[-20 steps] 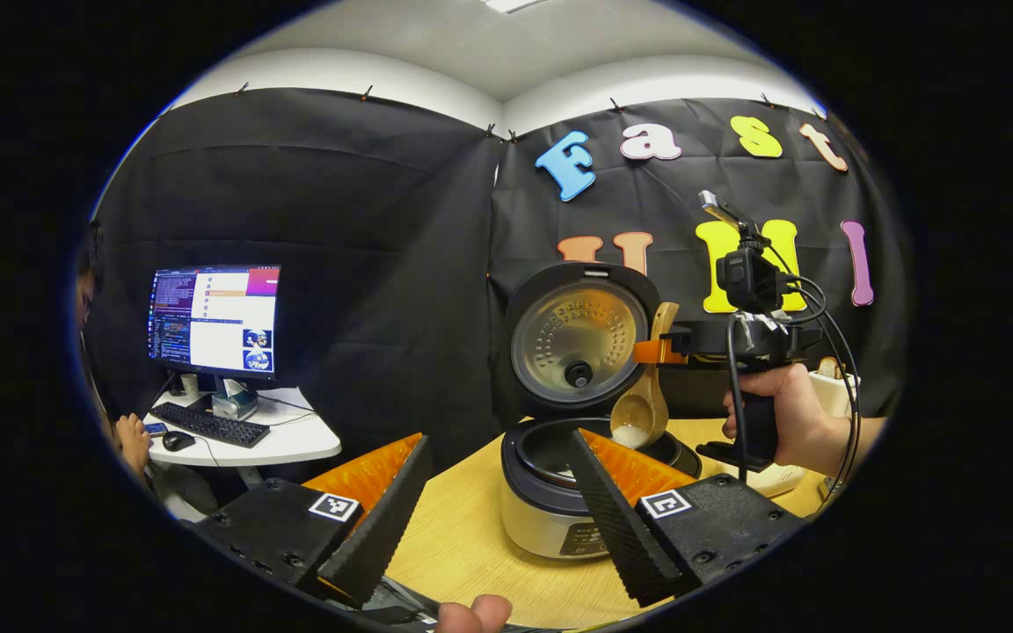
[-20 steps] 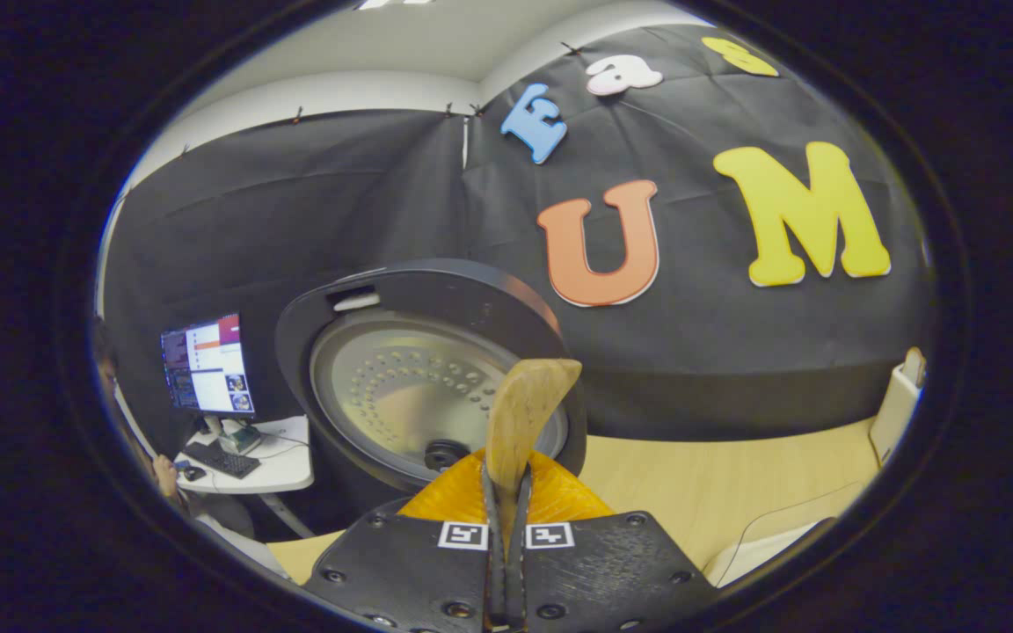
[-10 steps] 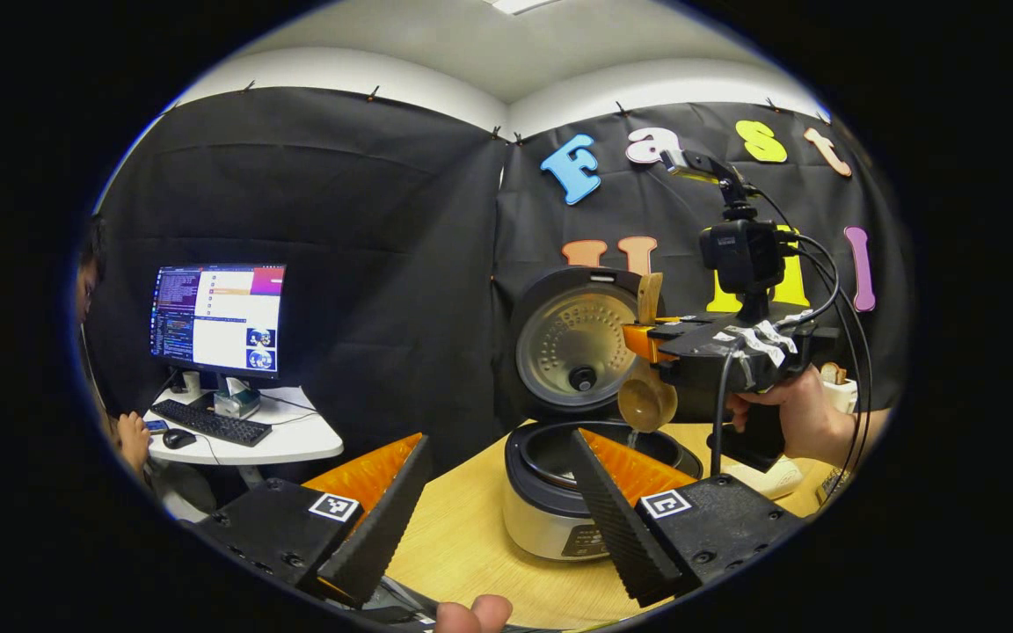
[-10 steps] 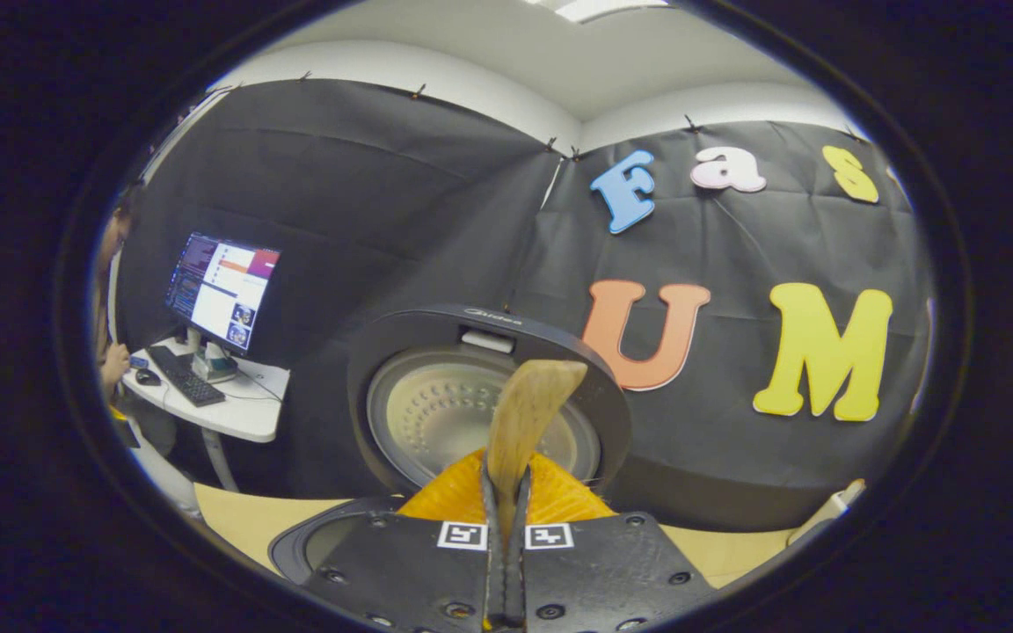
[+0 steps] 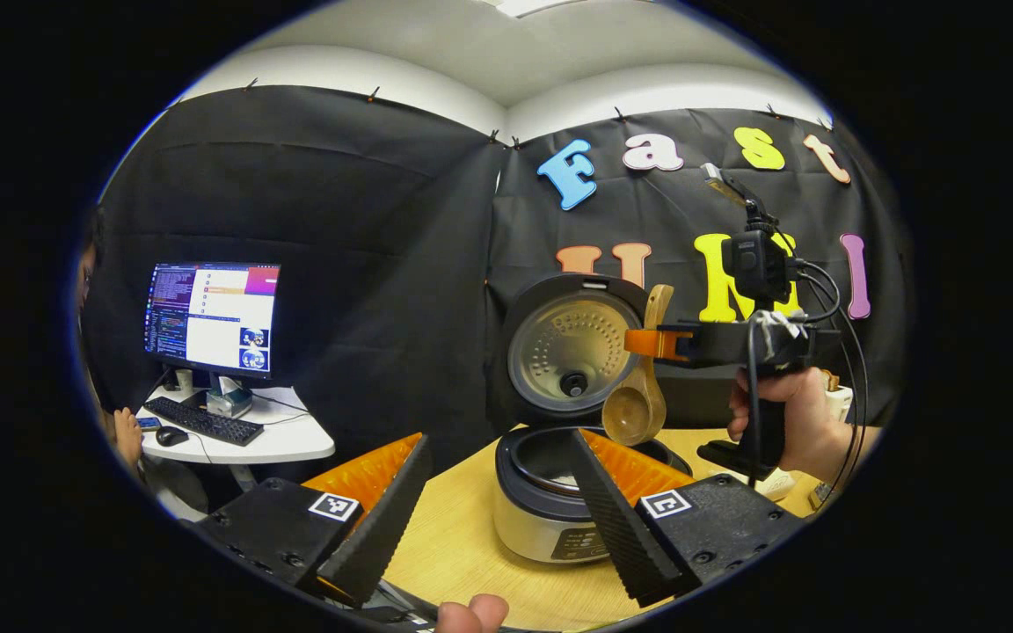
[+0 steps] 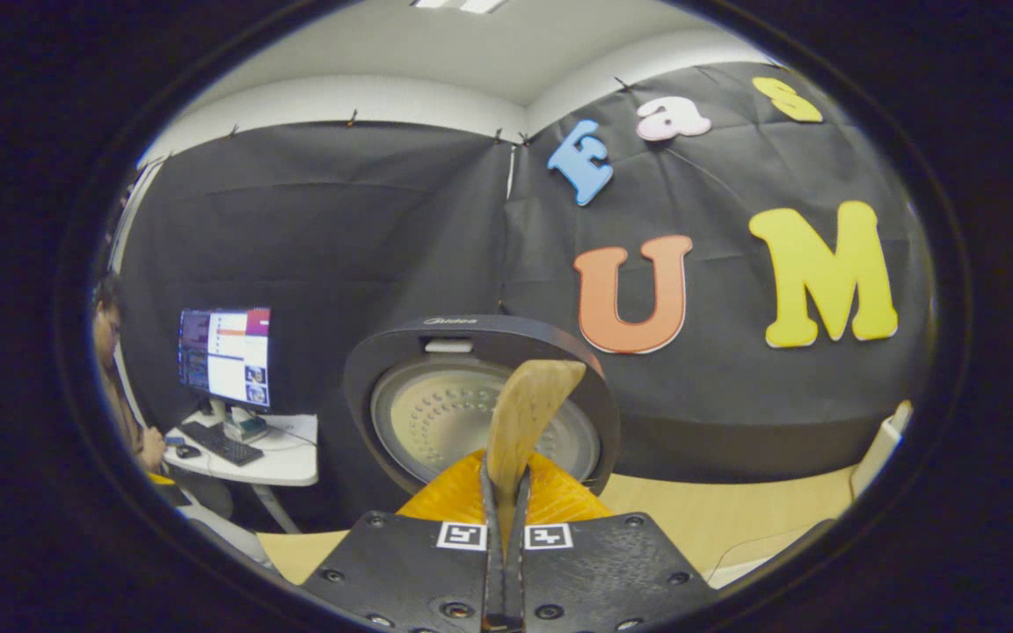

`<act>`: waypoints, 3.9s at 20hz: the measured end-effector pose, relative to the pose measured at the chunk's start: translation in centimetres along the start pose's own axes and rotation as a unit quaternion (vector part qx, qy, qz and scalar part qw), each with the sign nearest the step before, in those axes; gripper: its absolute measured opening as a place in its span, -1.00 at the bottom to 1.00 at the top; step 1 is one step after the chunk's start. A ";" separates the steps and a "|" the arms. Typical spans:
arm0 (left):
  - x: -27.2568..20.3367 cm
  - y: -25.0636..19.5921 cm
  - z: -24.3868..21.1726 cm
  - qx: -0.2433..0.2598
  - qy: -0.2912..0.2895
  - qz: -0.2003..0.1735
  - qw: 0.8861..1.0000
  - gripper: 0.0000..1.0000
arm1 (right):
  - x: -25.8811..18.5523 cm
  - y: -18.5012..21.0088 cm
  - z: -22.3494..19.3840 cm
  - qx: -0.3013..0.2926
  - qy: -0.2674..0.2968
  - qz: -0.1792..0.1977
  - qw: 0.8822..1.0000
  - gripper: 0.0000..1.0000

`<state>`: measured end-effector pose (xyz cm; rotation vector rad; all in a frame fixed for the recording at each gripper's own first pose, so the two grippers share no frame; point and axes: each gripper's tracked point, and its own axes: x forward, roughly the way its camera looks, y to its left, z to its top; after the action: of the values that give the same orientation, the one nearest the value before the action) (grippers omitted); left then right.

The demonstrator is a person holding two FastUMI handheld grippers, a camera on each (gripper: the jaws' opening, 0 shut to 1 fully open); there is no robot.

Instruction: Close the left gripper, press the button to open the rice cooker; take a wooden spoon from the chopstick holder with the right hand, scoop a spoonful of rice and pour it into the rice cooker, then put the wooden spoon back into the chopstick holder.

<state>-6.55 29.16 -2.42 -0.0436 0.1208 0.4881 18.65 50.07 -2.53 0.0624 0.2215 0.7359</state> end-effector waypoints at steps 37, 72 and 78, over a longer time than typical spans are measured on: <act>0.0 -10.4 0.1 0.049 -0.016 -0.075 0.996 0.99 | -37.8 -36.1 -5.6 0.160 -0.051 -0.355 0.920 -0.98; -0.1 -10.1 0.1 0.033 -0.008 -0.071 0.997 0.99 | -37.6 -36.4 -15.5 0.139 0.003 -0.381 0.914 0.42; -0.4 -11.3 0.3 0.039 -0.014 -0.077 0.996 0.99 | -39.4 -35.9 -15.6 0.083 0.030 -0.381 0.920 0.79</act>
<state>-1.50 19.00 -1.92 0.0306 0.1087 0.3290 10.46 -3.34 -15.50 0.1073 0.3392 -0.0612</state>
